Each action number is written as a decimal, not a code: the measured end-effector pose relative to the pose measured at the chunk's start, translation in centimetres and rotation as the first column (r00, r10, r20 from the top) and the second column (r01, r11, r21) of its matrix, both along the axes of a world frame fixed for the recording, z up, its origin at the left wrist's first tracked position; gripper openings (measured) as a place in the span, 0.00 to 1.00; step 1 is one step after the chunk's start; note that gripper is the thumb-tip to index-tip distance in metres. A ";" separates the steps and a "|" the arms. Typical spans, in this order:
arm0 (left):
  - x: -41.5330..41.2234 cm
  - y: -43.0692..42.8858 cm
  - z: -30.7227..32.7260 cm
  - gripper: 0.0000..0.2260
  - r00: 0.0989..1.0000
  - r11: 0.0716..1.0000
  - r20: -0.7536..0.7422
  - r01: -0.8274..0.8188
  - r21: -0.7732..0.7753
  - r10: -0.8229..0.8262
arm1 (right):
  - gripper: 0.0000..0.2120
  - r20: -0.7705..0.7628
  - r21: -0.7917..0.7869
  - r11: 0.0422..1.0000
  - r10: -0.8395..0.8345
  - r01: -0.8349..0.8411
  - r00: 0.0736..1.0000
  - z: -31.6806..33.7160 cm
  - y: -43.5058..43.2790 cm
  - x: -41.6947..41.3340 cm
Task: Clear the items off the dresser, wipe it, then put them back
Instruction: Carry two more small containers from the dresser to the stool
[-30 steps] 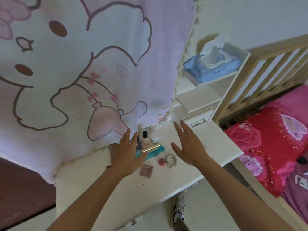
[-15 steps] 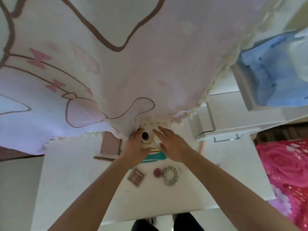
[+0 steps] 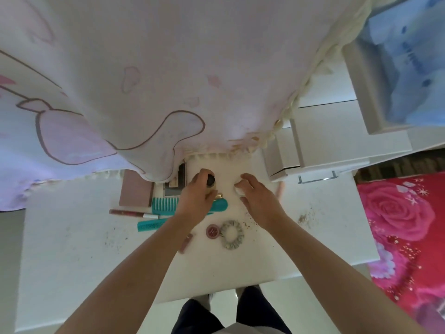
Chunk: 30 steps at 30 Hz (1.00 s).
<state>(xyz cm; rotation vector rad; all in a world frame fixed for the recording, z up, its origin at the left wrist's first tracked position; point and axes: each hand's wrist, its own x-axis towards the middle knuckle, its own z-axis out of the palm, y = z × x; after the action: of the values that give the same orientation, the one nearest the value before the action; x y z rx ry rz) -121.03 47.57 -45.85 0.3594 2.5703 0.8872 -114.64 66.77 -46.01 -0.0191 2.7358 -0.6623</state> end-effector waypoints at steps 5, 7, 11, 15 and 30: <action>1.6 -0.9 2.3 0.15 0.998 0.998 -0.009 -0.060 0.028 0.060 | 0.19 -0.170 -0.086 0.995 -0.074 0.059 0.983 2.6 -0.7 0.9; 2.3 -2.2 4.2 0.16 0.989 0.988 -0.040 -0.142 0.060 0.145 | 0.20 -0.278 -0.099 0.995 -0.048 0.021 0.959 4.6 -1.4 0.6; 4.0 -6.0 8.3 0.18 0.954 0.964 -0.147 -0.250 0.092 0.261 | 0.20 -0.362 -0.095 0.989 0.074 -0.115 0.929 7.8 -3.9 -1.0; 7.5 -11.8 12.4 0.17 0.847 0.882 -0.247 -0.452 0.133 0.471 | 0.19 -0.418 -0.121 0.952 0.209 -0.282 0.884 10.4 -9.4 -2.3; 41.6 -42.7 26.8 0.16 0.082 0.292 -0.566 -0.911 0.291 0.820 | 0.21 -0.746 -0.154 0.496 0.509 -0.855 0.430 22.9 -48.2 14.2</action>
<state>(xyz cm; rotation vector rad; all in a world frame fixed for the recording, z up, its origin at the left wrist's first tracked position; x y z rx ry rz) -79.48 4.91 -19.02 -1.4546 3.4016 0.9918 -100.42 18.54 -23.07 -1.7640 2.5113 -1.2317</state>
